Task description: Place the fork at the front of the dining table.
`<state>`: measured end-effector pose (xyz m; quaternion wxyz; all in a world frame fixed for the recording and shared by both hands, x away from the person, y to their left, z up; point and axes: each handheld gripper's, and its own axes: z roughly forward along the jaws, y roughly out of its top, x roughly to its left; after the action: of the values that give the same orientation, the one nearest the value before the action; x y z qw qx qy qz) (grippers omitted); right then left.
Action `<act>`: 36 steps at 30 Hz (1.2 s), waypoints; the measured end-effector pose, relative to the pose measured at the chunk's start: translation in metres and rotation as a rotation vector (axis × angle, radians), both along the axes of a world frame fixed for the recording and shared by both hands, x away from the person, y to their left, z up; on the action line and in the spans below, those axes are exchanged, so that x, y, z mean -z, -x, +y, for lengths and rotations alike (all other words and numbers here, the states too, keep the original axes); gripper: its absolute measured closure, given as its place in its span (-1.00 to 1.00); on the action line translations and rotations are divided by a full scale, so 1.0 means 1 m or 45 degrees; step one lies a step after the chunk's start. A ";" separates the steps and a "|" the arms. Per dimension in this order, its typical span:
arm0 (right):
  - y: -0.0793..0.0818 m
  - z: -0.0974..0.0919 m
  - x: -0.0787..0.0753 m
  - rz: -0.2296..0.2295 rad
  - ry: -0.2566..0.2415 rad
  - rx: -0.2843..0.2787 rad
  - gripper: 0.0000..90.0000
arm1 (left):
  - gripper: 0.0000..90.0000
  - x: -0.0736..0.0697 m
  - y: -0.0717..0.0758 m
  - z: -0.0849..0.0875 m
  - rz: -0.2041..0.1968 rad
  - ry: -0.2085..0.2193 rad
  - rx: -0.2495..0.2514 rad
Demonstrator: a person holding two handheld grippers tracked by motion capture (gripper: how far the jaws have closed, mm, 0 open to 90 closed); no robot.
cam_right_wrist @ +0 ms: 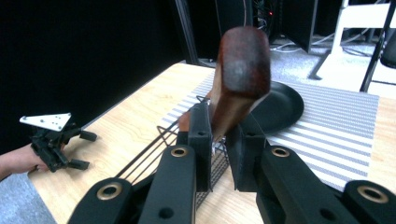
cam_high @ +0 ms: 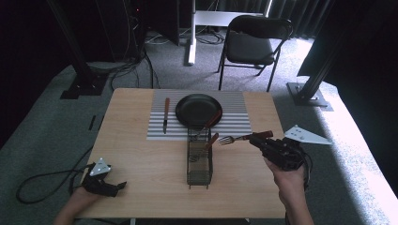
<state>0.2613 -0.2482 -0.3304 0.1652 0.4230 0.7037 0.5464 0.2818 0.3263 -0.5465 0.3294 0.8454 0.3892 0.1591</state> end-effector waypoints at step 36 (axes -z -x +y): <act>-0.169 0.027 0.084 0.353 0.471 0.342 0.79 | -1.00 0.000 0.000 0.000 -0.001 -0.001 0.000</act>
<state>0.4303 -0.2210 -0.4140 0.2130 0.5460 0.7451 0.3185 0.2818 0.3263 -0.5466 0.3292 0.8455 0.3889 0.1596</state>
